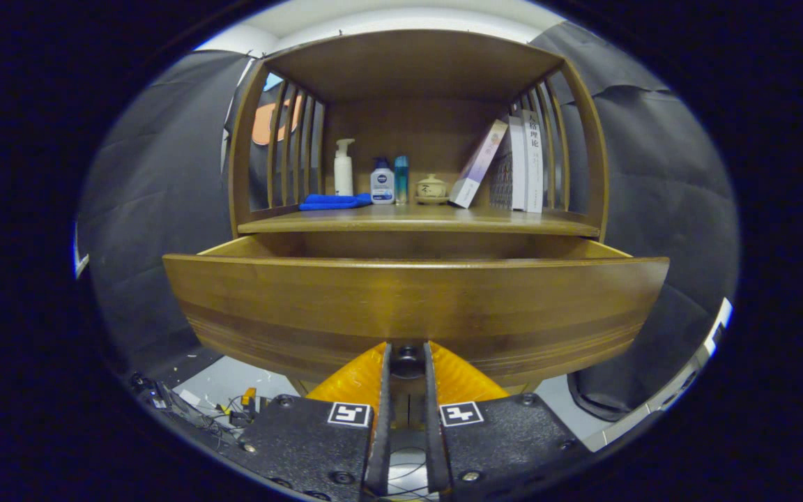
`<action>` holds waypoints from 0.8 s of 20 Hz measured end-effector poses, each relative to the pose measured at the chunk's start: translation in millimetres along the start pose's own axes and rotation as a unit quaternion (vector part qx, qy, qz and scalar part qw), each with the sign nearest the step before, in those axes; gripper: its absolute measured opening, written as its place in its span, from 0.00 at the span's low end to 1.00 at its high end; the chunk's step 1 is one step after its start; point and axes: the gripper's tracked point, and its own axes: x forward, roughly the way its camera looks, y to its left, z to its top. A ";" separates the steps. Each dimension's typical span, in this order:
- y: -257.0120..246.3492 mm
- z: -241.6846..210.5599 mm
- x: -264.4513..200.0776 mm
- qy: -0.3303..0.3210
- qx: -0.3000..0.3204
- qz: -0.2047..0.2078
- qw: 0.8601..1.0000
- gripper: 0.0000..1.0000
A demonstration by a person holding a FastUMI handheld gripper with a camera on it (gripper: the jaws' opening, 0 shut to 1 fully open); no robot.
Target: Pull open the drawer, take out the items inside it, and place them on the countertop above the cabinet.
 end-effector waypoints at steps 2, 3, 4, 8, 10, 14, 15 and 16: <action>0.5 -3.2 -7.9 0.002 -0.002 0.002 1.000 0.23; 0.4 -4.9 -12.7 0.002 -0.002 0.004 1.000 0.23; 1.0 -6.4 -17.3 0.001 0.000 0.007 1.000 0.23; 0.3 -14.8 -36.1 0.008 0.002 0.014 1.000 0.23; 0.7 -18.2 -44.4 0.010 0.003 0.015 1.000 0.23; 1.8 -33.8 -58.4 0.024 0.005 0.020 0.999 0.23; 3.6 -31.2 -60.5 0.012 0.005 0.023 1.000 0.23; 3.2 -36.2 -62.6 0.018 -0.001 0.023 1.000 0.23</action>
